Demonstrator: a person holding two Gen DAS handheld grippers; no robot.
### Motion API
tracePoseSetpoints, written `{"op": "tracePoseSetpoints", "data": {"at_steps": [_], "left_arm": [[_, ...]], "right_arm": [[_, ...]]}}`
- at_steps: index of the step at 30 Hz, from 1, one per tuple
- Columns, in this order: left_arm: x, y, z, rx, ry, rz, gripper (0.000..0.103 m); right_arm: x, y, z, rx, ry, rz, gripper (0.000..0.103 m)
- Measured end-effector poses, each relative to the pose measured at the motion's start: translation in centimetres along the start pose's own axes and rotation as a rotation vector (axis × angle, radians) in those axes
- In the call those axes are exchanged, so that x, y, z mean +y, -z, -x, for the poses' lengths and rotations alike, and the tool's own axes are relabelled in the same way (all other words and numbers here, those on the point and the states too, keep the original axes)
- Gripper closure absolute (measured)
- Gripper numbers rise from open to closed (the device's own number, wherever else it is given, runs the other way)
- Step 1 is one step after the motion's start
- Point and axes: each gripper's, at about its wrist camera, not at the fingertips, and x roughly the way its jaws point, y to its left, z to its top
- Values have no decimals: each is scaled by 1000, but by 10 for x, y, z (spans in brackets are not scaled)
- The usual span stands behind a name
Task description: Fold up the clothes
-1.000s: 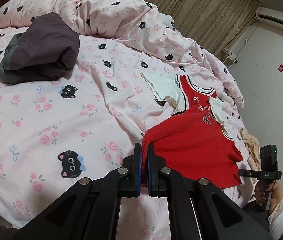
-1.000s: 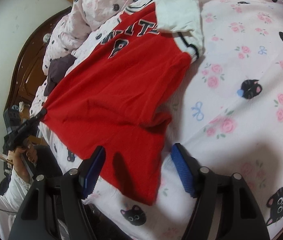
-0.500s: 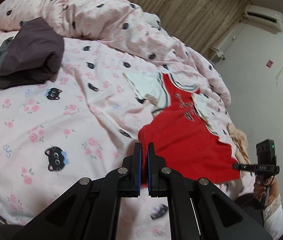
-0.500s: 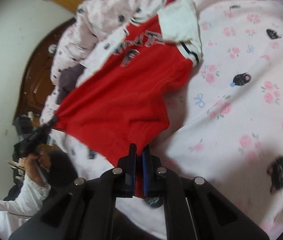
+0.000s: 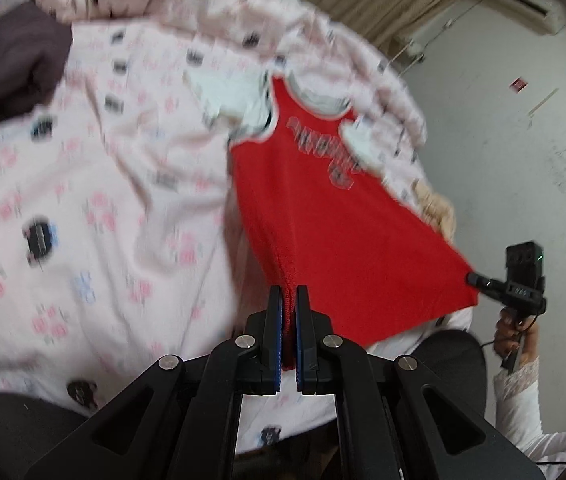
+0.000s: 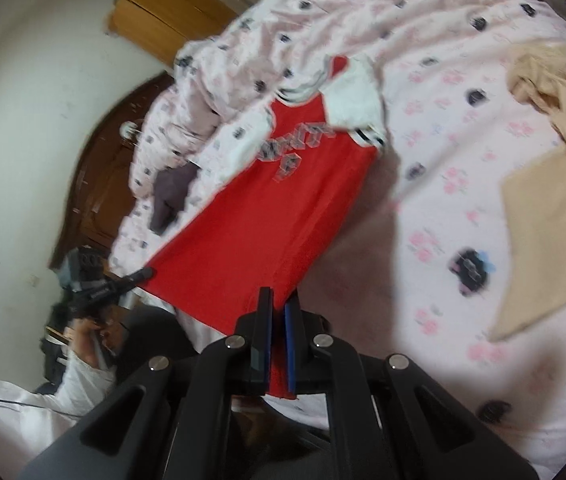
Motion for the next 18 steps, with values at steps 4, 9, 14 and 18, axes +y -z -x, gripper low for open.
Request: {"op": "tracePoseSetpoints", "data": {"at_steps": [4,9,14,18], "left_arm": [[11,17,-21,84,-59,23,99],[19,26,-38,135,-110,43,99],[18,26,-45,153,-144,39,98],[19,27,-47,167,-157,44,98]], "right_arm": [[-13,14,-16,71,88,-29,97],[-27,26,-35,155,194,-58,97],[-22,27,-52,231,328,-15,97],[-18,31,-67,303,442,35,96]]}}
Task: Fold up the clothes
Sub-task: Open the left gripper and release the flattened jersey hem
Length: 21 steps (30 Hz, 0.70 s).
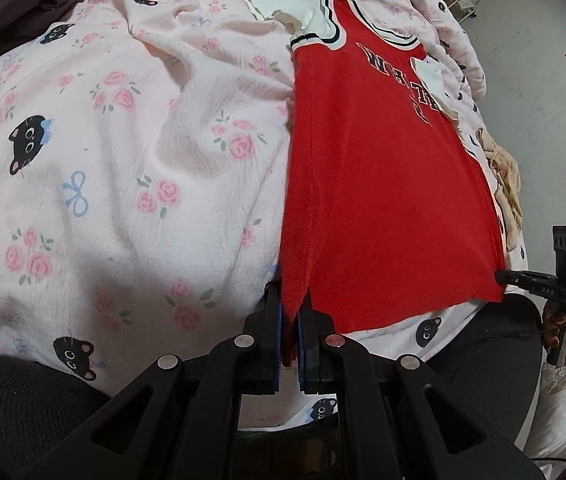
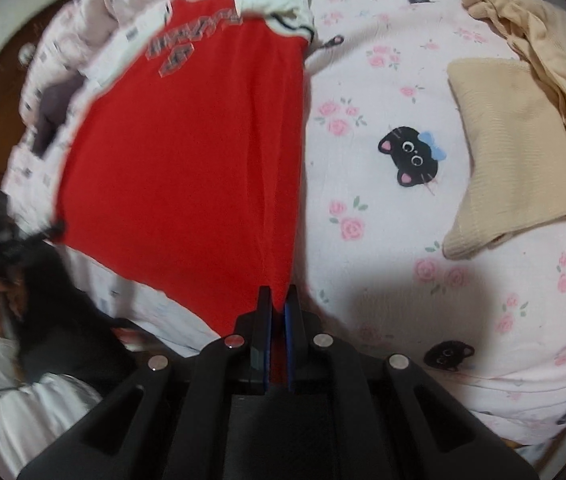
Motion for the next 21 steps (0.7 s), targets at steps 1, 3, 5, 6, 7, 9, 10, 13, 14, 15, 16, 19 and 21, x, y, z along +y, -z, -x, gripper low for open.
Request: {"op": "tracePoseSetpoints", "data": {"at_steps": [1,3,5,6,7,9,10,13,14,15,16,19,21], "left_arm": [[2,0,0,4,4,8,97],[6,2,2,11,14,31,96],[9,3,5,14,12,51,93],[10,4,7,13,7,59,92],[10,4,11,5,-2,60,89],[7,5,22,-30,-37,33,86],[5,6,29,-50,-57,14,85],[-5,2,49,-105,-139,-56,83],[-9,-1,53,-119,-160,-73,82],[-12,-4,57,-134,-170,-87,80],[-14,-7,62,-148,-181,-100,78],[-22,-22,68,-200,-172,-126,73],[-29,-38,64,-243,-144,-150,73]], "right_arm": [[3,0,-3,16,35,14,94],[7,1,-7,42,96,38,94],[9,3,-8,48,125,54,94],[11,4,-7,46,141,62,92],[12,4,-5,40,160,71,86],[11,6,2,10,199,97,77],[12,7,6,-10,220,111,70],[23,2,25,-115,313,184,58],[26,-1,31,-142,329,201,57],[29,-4,39,-173,339,214,57],[33,-9,46,-202,340,221,57],[46,-28,57,-276,333,238,57],[55,-46,59,-325,335,248,57]]}}
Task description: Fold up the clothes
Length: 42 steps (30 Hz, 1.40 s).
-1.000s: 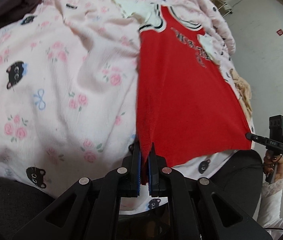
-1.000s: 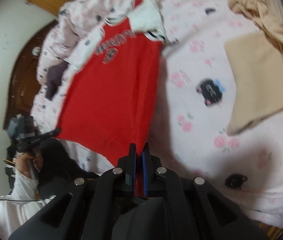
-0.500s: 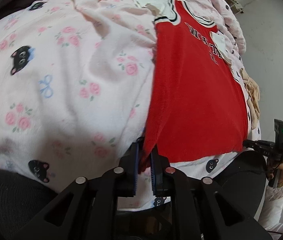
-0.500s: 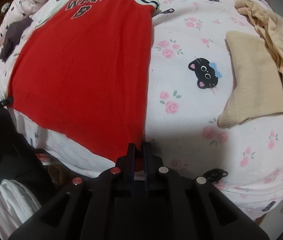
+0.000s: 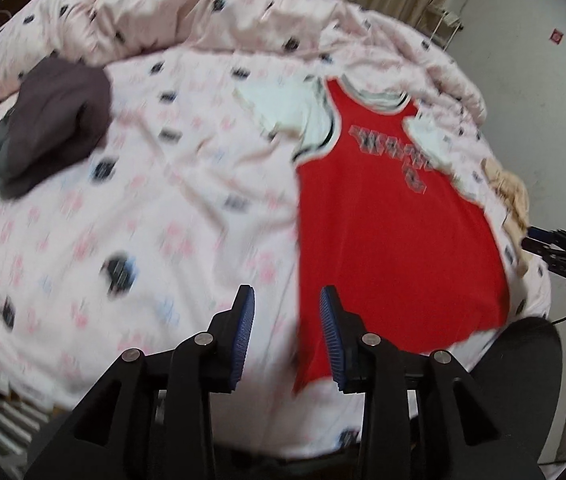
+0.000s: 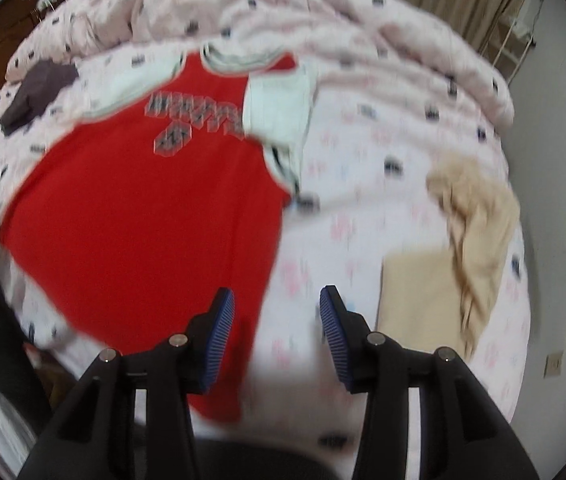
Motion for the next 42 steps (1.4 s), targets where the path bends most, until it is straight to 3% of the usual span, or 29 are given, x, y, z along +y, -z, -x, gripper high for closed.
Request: {"op": "tracePoseSetpoints", "data": {"at_steps": [3,7,11,16,24,28,30,36,42], "left_arm": [[-14,-29,-24,-82,41,-46,72],[-25,-67,-55,-116,91,-57,72],[-39,-104,-82,-147,139,-78,72],[-48,-129,-106,-164,155,-114,72],[-42,-133,-130,-152,150,-115,72],[-40,-131,-131,-147,157,-110,72],[-39,-131,-132,-146,156,-107,72],[-25,-133,-138,-135,166,-42,72],[-7,-135,-138,-137,171,31,72]], "right_arm": [[9,-39,-13,-74,6,-5,57],[28,-85,-45,-137,39,29,57],[43,-121,-84,-143,77,70,57],[47,-144,-131,-106,49,54,57],[39,-147,-165,-84,53,11,59],[28,-146,-165,-82,23,-13,81],[16,-146,-164,-82,-21,-68,87],[-21,-143,-149,-119,-99,-227,91],[-73,-130,-121,-186,-79,-439,91]]}}
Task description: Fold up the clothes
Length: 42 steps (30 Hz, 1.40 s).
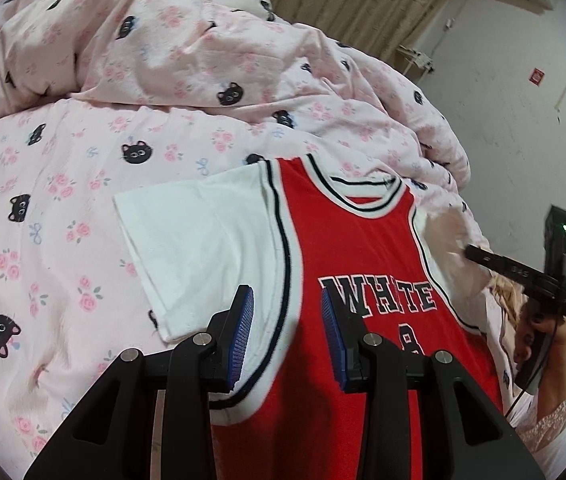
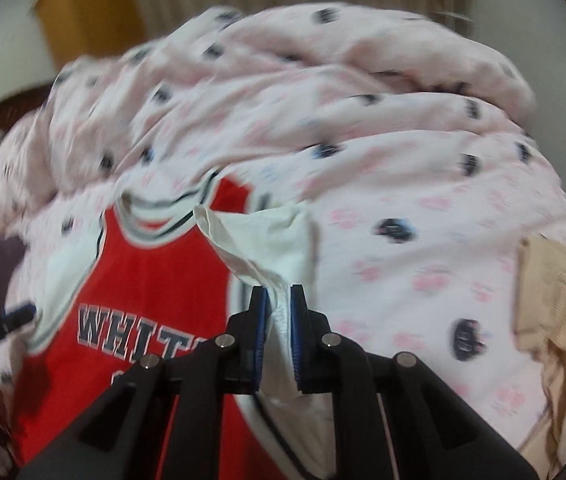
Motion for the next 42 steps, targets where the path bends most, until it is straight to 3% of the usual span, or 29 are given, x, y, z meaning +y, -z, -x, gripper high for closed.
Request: {"op": "tracePoseSetpoints", "data": {"at_steps": [7,10,12,15,22,28,36,42], "left_arm": [[9,0,1,-6,-31,26,72],[14,0,3,-10,-42,44,72],[19,0,5,-12,-49,59,72],[25,0,9,-16,-66,77,72],[39,0,17,-22,-96,122,72],[51,5,19,-3,-124,154,72],[52,17,9,45,-99,189,72],[56,27,1,63,-67,281,72]], "right_arm": [[-99,11,-17,105,145,-385,88],[-116,10,-9,70,175,-429,87],[-115,7,-3,35,162,-412,82],[-102,2,1,5,110,-355,65],[-52,1,-4,45,-29,-177,65],[-47,19,-38,200,70,-175,69],[-26,10,-16,66,70,-98,67],[-28,4,-19,60,64,-92,67]]}}
